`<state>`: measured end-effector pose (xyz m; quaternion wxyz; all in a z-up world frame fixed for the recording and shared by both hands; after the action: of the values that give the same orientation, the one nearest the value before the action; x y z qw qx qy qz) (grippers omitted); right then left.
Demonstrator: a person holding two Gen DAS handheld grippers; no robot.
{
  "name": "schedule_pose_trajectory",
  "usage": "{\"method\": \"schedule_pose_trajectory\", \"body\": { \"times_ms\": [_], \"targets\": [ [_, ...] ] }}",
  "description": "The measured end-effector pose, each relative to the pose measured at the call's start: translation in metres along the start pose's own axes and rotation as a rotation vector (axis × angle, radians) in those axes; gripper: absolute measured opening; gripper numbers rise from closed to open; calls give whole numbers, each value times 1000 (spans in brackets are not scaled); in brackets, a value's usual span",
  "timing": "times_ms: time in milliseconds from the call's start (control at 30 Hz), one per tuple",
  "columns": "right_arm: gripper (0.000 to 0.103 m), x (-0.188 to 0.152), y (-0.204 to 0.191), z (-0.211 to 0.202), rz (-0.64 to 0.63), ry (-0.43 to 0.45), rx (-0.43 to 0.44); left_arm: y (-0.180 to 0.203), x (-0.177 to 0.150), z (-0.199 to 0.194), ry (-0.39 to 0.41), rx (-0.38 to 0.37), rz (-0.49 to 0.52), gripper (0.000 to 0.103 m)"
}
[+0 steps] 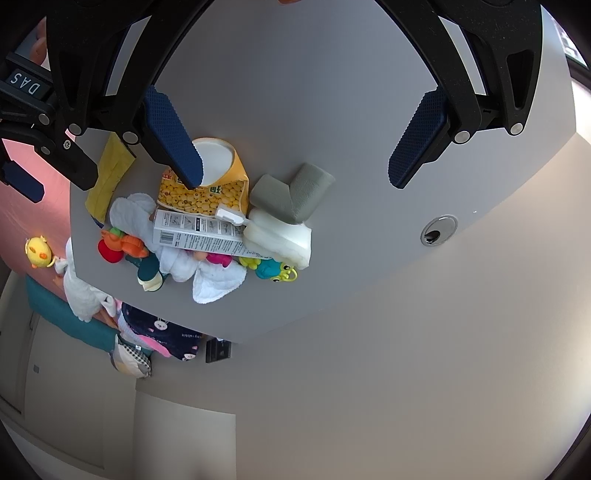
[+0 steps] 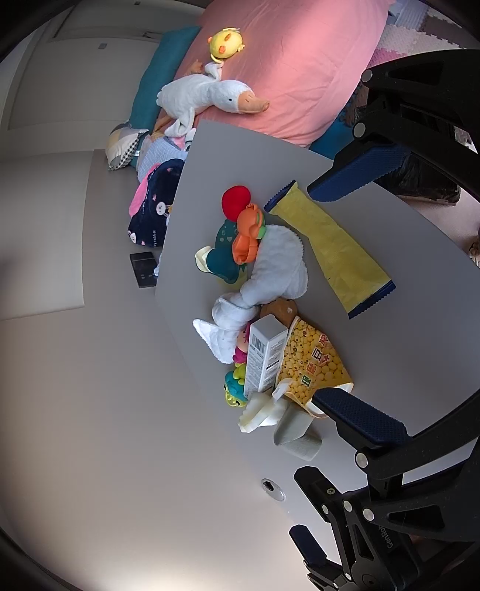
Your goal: Collect trash
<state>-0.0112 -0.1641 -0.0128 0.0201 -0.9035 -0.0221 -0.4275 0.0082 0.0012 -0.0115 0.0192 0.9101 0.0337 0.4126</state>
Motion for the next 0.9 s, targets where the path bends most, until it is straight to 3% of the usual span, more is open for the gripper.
{"method": "schedule_pose_trajectory", "body": {
  "times_ms": [900],
  "targets": [
    [100, -4, 5, -1, 3, -12, -12, -2, 0, 2, -6, -3, -10, 97]
  ]
}}
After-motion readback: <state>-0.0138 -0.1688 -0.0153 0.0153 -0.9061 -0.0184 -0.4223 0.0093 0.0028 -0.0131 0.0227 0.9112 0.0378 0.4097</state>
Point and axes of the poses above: each gripper's, at about its wrist camera, not at the fingertips, and z roughly the way its jaws point, y to its right, x to its top, the point moved 1 cm from there along z, roughly the way its jaws point, and after that the axes turned 8 degrees about -z, right-handed, at the moved point
